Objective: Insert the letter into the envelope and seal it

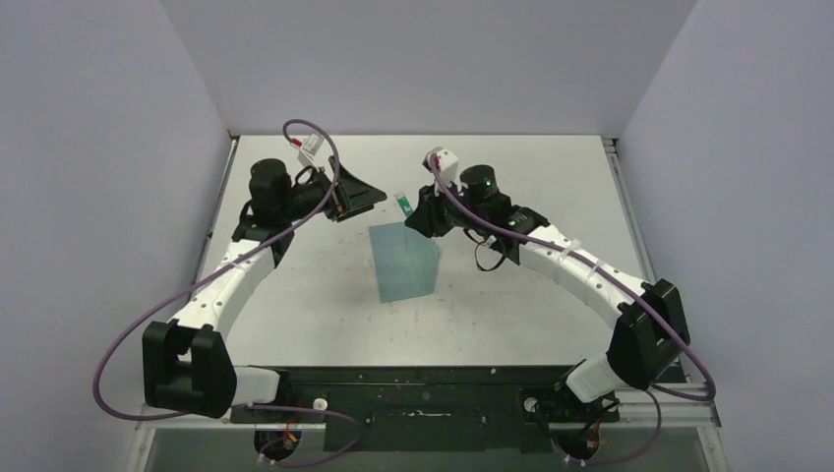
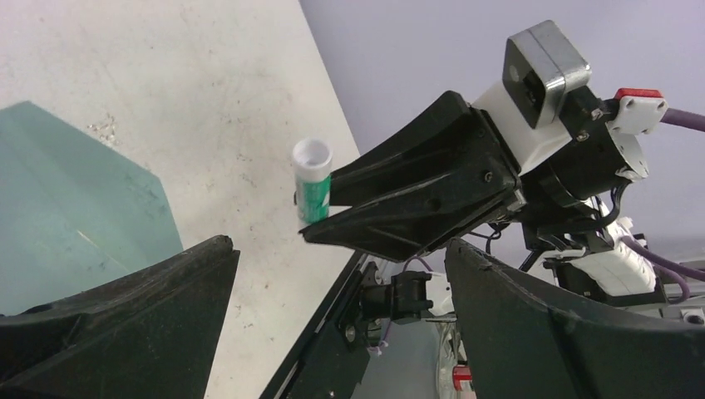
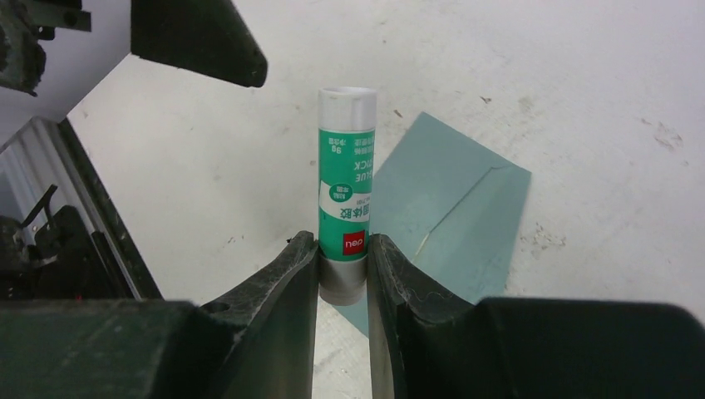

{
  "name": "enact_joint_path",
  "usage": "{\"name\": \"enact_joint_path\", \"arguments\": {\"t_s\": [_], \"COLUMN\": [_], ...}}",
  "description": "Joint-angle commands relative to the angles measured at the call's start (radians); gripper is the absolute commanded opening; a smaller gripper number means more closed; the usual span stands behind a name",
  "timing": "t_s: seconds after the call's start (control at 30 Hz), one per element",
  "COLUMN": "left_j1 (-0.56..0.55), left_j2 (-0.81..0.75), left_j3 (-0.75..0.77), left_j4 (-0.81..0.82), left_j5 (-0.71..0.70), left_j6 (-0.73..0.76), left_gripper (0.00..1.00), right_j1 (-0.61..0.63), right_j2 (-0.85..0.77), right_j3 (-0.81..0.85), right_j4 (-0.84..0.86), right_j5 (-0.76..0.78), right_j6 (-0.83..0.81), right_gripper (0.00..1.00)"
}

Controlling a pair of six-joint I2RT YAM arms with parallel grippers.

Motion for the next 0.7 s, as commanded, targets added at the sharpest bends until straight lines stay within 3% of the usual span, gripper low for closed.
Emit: {"name": "enact_joint_path", "arguments": {"t_s": [0.0, 0.13, 0.37, 0.67], "left_j1": [-0.007, -0.041, -0.056, -0.069], "left_j2": [-0.034, -0.018, 0.018, 0.028], "left_j3": [0.039, 0.040, 0.054, 0.051], "left_j4": [0.127, 0.076, -0.003, -0.044], "left_j5": [0.056, 0.033, 0.058, 0.126], "left_j6": [-0.011, 0.017, 0.033, 0.050], "left_gripper": [0.95, 0.83, 0.53, 0.30], "right_j1": [0.030, 0.054, 0.067, 0.065], "right_j2": [0.040, 0.073, 0.108, 0.122], "right_j3": [0.106, 0.151, 0.198, 0.205], "right_j4": [-0.001, -0.043, -0.094, -0.088], "right_j5": [-0.155, -0.196, -0.218, -0.246], "right_j6": [-0.139, -0.181, -0.207, -0.206], "right_gripper": [0.05, 0.05, 0.05, 0.05]}}
